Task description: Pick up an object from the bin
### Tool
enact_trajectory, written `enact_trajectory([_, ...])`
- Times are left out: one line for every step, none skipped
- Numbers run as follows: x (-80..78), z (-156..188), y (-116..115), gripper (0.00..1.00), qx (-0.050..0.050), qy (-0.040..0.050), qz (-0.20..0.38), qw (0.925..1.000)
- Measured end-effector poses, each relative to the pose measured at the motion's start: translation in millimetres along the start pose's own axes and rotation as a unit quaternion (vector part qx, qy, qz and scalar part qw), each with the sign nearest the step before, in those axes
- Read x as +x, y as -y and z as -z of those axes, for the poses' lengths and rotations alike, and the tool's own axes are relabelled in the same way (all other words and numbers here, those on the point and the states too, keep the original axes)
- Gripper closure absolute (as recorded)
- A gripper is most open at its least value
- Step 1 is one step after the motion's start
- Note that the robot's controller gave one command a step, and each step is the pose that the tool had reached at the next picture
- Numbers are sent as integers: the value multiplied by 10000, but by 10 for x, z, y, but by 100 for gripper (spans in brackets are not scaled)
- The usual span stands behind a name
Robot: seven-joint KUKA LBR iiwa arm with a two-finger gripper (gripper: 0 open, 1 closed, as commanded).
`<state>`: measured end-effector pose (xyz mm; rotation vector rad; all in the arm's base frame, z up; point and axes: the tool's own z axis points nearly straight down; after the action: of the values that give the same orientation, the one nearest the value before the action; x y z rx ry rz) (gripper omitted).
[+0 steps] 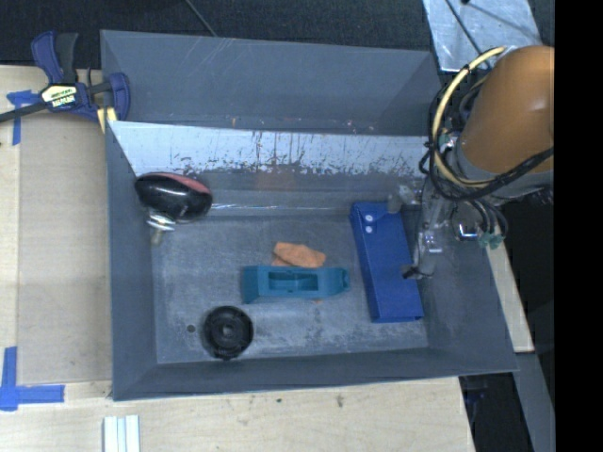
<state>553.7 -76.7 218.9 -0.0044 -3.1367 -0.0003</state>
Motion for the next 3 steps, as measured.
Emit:
enact_trajectory([-15,49,-3,0,5,45,10,10000])
enact_trajectory([-97,-358,-257,0,14,78,283,9996])
enact_trajectory([-64,-847,-433,0,-1,59,199,9998])
